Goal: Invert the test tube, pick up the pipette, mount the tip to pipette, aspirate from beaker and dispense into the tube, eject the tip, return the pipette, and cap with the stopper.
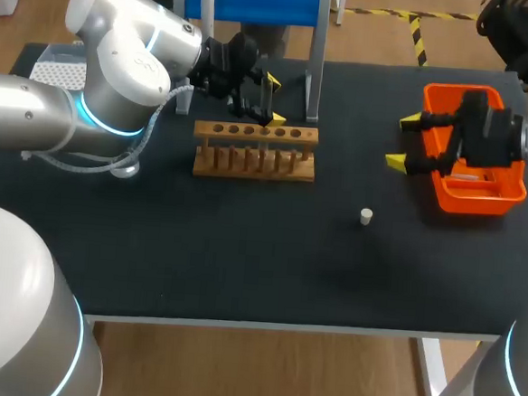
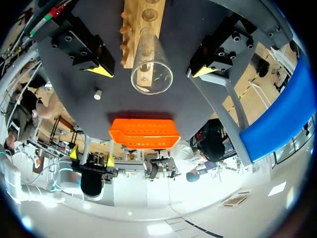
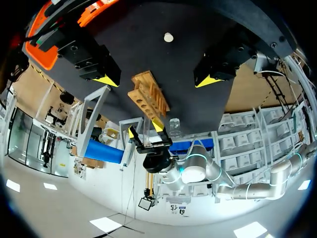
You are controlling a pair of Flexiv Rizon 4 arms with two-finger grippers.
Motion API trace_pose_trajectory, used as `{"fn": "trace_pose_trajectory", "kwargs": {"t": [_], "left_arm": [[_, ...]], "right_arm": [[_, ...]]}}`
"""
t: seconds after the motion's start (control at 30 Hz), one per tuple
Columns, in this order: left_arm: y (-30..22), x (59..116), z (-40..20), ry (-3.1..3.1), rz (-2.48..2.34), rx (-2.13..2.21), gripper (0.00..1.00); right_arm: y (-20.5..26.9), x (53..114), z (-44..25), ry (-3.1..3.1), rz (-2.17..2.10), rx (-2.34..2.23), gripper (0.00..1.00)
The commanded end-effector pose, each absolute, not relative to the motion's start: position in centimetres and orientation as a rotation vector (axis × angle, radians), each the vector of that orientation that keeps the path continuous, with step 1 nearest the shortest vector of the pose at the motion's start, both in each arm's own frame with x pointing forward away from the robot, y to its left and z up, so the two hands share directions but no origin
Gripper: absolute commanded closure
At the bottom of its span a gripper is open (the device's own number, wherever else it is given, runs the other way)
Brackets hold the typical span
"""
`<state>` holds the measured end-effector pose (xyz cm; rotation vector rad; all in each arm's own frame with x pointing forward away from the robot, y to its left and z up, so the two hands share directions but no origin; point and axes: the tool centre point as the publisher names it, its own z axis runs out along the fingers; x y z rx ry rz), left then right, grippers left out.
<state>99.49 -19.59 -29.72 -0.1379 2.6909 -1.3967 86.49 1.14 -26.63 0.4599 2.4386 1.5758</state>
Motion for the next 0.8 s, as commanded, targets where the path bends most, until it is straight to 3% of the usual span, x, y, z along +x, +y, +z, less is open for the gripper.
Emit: {"fn": "trace_pose_trajectory", "kwargs": {"t": [0.03,0.8], "left_arm": [[-19.5,99.6,-29.7,2.696,-1.395,-0.136,0.00],[-19.5,99.6,-29.7,2.696,-1.395,-0.136,0.00]], "right_arm": [[1.2,85.8,-28.5,2.370,1.584,0.478,0.00],[2.3,84.2,-34.6,2.359,1.506,0.635,0.00]]}}
